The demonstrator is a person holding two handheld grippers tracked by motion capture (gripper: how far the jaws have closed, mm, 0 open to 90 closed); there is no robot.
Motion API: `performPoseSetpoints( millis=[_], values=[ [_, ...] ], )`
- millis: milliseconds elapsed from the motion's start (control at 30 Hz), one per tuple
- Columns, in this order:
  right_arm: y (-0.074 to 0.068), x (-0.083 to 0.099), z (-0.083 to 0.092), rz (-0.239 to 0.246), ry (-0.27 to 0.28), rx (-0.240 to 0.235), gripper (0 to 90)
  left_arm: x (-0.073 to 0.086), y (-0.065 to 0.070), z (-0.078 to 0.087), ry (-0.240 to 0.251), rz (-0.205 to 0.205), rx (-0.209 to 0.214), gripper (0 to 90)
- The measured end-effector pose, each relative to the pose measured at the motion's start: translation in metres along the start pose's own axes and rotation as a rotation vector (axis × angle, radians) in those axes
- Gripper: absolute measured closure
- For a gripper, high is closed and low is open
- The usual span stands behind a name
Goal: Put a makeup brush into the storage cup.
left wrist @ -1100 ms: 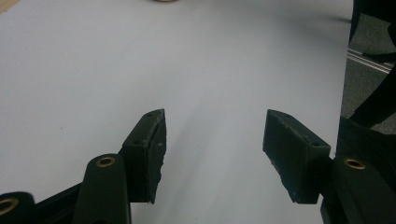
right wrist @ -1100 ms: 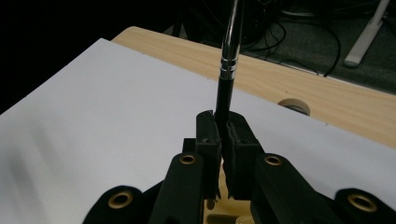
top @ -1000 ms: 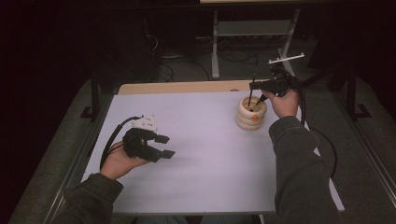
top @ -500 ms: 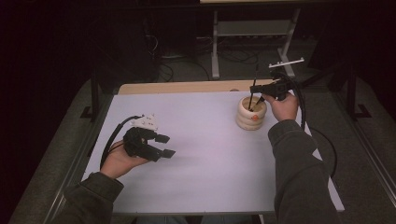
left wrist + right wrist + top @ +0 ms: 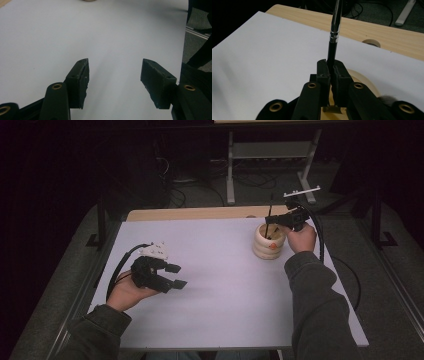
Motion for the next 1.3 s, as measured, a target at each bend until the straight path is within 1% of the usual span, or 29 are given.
performPoseSetpoints(
  millis=[100, 200, 300, 367, 600, 633, 667, 700, 767, 800, 833, 900, 933, 1000, 1033, 1100, 1300],
  values=[
    [0.001, 0.003, -0.001, -0.005, -0.007, 0.003, 83.9, 0.0, 0.0, 0.0, 0.001, -0.002, 0.0, 39.6],
    [0.0, 0.002, 0.0, -0.012, 0.001, 0.0, 83.9, -0.001, 0.0, 0.0, 0.0, -0.003, 0.002, 39.7],
    [0.0, 0.003, 0.0, -0.005, -0.002, 0.0, 83.8, 0.0, -0.001, -0.001, 0.0, -0.001, 0.002, 39.7],
    [0.0, 0.003, 0.0, -0.015, -0.002, 0.001, 83.8, 0.0, -0.001, 0.0, 0.0, -0.002, 0.002, 39.7],
    [-0.002, 0.004, -0.002, -0.001, -0.017, 0.004, 83.4, 0.0, -0.001, 0.0, -0.001, -0.005, 0.001, 39.7],
    [-0.002, 0.004, -0.002, 0.009, -0.014, 0.01, 78.5, 0.0, -0.001, 0.0, -0.001, -0.007, 0.0, 39.7],
    [-0.003, 0.004, -0.002, 0.006, -0.016, 0.019, 73.0, 0.0, -0.002, 0.0, -0.002, -0.005, -0.001, 39.6],
    [-0.004, 0.004, -0.001, 0.004, -0.014, 0.026, 70.3, 0.0, -0.002, 0.0, 0.003, -0.001, -0.004, 39.4],
    [-0.004, 0.004, 0.001, 0.015, -0.006, 0.042, 65.3, 0.0, -0.003, 0.0, 0.007, 0.005, -0.004, 39.2],
    [-0.004, 0.004, 0.002, 0.022, 0.007, 0.045, 64.5, 0.0, -0.003, 0.0, 0.007, 0.006, -0.004, 39.2],
    [-0.006, 0.004, 0.003, 0.016, 0.014, 0.041, 62.8, 0.0, -0.003, 0.001, 0.007, 0.006, -0.005, 39.2],
    [-0.006, 0.007, 0.006, 0.019, 0.015, 0.051, 61.5, 0.001, -0.004, 0.001, 0.007, 0.007, -0.007, 39.1],
    [-0.007, 0.008, 0.007, 0.025, 0.019, 0.047, 60.7, 0.001, -0.004, 0.001, 0.008, 0.007, -0.008, 39.1],
    [-0.009, 0.01, 0.011, 0.014, 0.024, 0.033, 56.6, 0.001, -0.005, 0.001, 0.006, 0.003, -0.014, 39.0],
    [-0.01, 0.011, 0.014, 0.024, 0.045, 0.012, 54.6, 0.002, -0.006, 0.001, 0.006, 0.007, -0.015, 39.0],
    [-0.012, 0.011, 0.016, 0.024, 0.054, 0.006, 53.1, 0.002, -0.008, 0.001, 0.012, 0.022, -0.019, 38.6],
    [-0.023, 0.013, 0.021, 0.049, 0.058, -0.016, 47.6, 0.002, -0.011, 0.001, 0.018, 0.036, -0.03, 37.6]
  ],
)
Point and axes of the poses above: each handheld gripper's, and its own axes: z roughly backward along the jaws, x roughly out of its underside, y roughly to its right, the point moved 8 cm from there along -z, roughly forward along the jaws, and after that the axes turned 2 degrees about z, right-handed, at the moved point
